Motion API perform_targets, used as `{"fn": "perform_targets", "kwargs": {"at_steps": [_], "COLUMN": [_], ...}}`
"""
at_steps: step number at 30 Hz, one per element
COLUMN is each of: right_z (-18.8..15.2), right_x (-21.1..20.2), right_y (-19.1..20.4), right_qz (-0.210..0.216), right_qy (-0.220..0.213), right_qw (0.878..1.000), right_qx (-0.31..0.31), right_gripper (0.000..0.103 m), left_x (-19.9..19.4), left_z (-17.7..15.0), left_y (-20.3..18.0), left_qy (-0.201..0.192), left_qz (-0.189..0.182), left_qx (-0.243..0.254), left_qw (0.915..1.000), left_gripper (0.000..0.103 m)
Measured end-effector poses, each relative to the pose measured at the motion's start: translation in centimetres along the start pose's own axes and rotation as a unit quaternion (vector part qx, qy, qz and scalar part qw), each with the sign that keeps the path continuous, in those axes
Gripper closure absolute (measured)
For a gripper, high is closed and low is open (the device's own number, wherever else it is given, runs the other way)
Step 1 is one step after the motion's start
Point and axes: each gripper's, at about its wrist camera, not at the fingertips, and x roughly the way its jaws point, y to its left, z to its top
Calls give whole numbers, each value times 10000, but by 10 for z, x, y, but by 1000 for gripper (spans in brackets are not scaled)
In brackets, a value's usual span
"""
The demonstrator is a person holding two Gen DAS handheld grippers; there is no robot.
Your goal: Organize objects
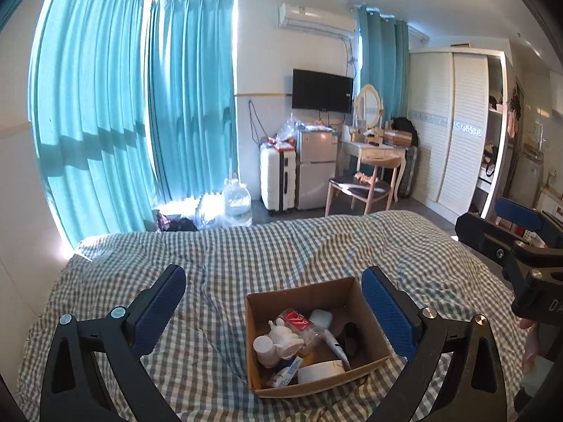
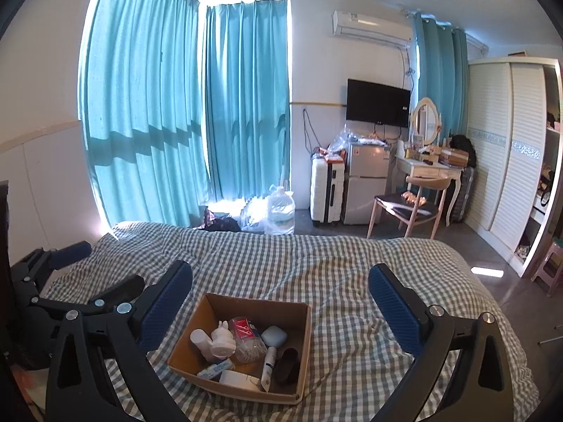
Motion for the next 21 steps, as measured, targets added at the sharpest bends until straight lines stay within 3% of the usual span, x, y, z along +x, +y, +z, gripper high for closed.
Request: {"fn": "perform_targets", "kwargs": {"at_steps": [8,13,17,21], "right_z": [-28,-52,-68,-81], "right_x": [-64,-103,-117,-115], "right_y": [-1,-1,-1,4], "right_qz": [-83,-127,-132,-91], "right_qy": [-295,-634,-735,-744], "right_qw": [9995,9978,9971,9972], "right_qx": [86,170,112,-38], "right_gripper": [2,1,1,1], "left_x": [-64,-99,-110,-112], "left_z": [-16,-35,-51,-70], "left_y": [-13,-11,-14,-15], "left_qy": [-364,-654,-837,-783], "left_qz": [35,79,198,51], "left_qx": [171,22,5,-103], "left_qw": [9992,9978,9963,9969], "left_gripper": [0,0,0,0]}}
